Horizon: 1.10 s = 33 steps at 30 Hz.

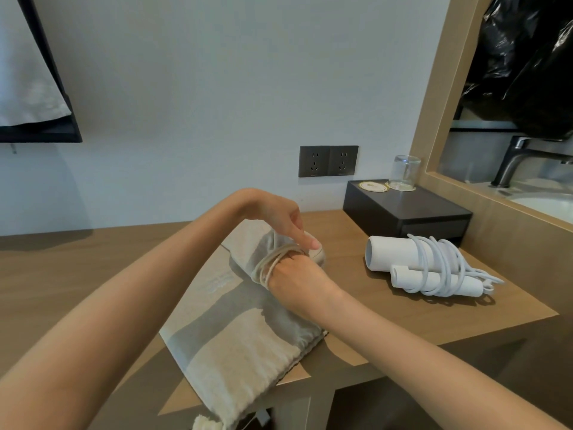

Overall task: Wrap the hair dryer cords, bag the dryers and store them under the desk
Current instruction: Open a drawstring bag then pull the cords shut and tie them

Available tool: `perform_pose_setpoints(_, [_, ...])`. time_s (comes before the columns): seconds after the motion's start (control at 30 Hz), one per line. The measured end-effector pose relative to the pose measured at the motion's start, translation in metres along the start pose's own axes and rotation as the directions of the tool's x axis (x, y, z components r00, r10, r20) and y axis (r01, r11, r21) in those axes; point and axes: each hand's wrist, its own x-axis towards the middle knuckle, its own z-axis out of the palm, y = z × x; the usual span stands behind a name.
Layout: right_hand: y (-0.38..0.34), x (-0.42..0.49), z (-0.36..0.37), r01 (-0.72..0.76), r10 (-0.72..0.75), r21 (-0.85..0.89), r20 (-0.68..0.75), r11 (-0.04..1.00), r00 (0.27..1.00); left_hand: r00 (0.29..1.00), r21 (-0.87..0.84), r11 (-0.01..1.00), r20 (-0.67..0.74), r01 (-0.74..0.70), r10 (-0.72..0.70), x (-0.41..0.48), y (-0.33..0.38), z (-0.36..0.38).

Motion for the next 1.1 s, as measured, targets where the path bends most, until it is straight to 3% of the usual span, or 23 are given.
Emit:
perform_pose_setpoints(0.1, [-0.001, 0.004, 0.004, -0.035, 0.032, -0.027, -0.102, 0.999, 0.994, 1.0, 0.035, 0.999, 0.027, -0.005, 0.004, -0.001, -0.002, -0.001])
perform_pose_setpoints(0.27, [-0.002, -0.004, 0.008, -0.06, 0.058, -0.017, -0.101, 0.998, 0.993, 0.998, -0.039, 0.998, -0.009, -0.056, 0.056, -0.003, -0.005, -0.002])
perform_pose_setpoints(0.4, [0.005, -0.009, 0.009, 0.0, 0.007, 0.065, -0.109, 0.998, 0.994, 0.981, -0.247, 0.957, -0.154, -0.152, 0.116, -0.01, -0.013, 0.0])
perform_pose_setpoints(0.5, [0.016, -0.017, 0.008, -0.024, 0.066, 0.303, -0.13, 0.953, 0.989, 0.942, -0.522, 0.809, -0.318, -0.269, 0.108, -0.018, -0.025, 0.004])
perform_pose_setpoints(0.57, [0.025, -0.021, 0.009, -0.019, 0.138, 0.622, -0.143, 0.783, 0.98, 0.902, -0.691, 0.637, -0.432, -0.342, 0.015, -0.024, -0.032, 0.005])
perform_pose_setpoints(0.67, [0.037, -0.028, 0.007, -0.075, 0.348, 0.969, -0.013, 0.237, 0.937, 0.829, -0.801, 0.383, -0.542, -0.46, -0.139, -0.034, -0.039, 0.003])
perform_pose_setpoints(0.8, [0.045, -0.04, 0.011, 0.027, 0.508, 0.972, 0.099, -0.235, 0.856, 0.71, -0.779, 0.258, -0.627, -0.571, -0.322, -0.041, -0.041, 0.004])
perform_pose_setpoints(0.9, [0.049, -0.041, 0.013, 0.237, 0.511, 0.673, 0.241, -0.701, 0.825, 0.616, -0.724, 0.386, -0.69, -0.572, -0.38, -0.041, -0.042, 0.008])
perform_pose_setpoints(0.97, [0.053, -0.04, 0.014, 0.329, 0.532, 0.485, 0.373, -0.81, 0.761, 0.515, -0.658, 0.483, -0.753, -0.577, -0.411, -0.04, -0.042, 0.009])
perform_pose_setpoints(1.0, [0.055, -0.038, 0.015, 0.334, 0.554, 0.494, 0.411, -0.803, 0.724, 0.465, -0.622, 0.522, -0.783, -0.584, -0.413, -0.04, -0.04, 0.009])
perform_pose_setpoints(1.03, [0.055, -0.036, 0.014, 0.298, 0.595, 0.589, 0.411, -0.751, 0.69, 0.424, -0.585, 0.565, -0.811, -0.582, -0.403, -0.04, -0.036, 0.007])
perform_pose_setpoints(1.1, [0.052, -0.033, 0.006, 0.112, 0.691, 0.879, 0.279, -0.463, 0.667, 0.396, -0.526, 0.63, -0.849, -0.571, -0.35, -0.041, -0.026, 0.002])
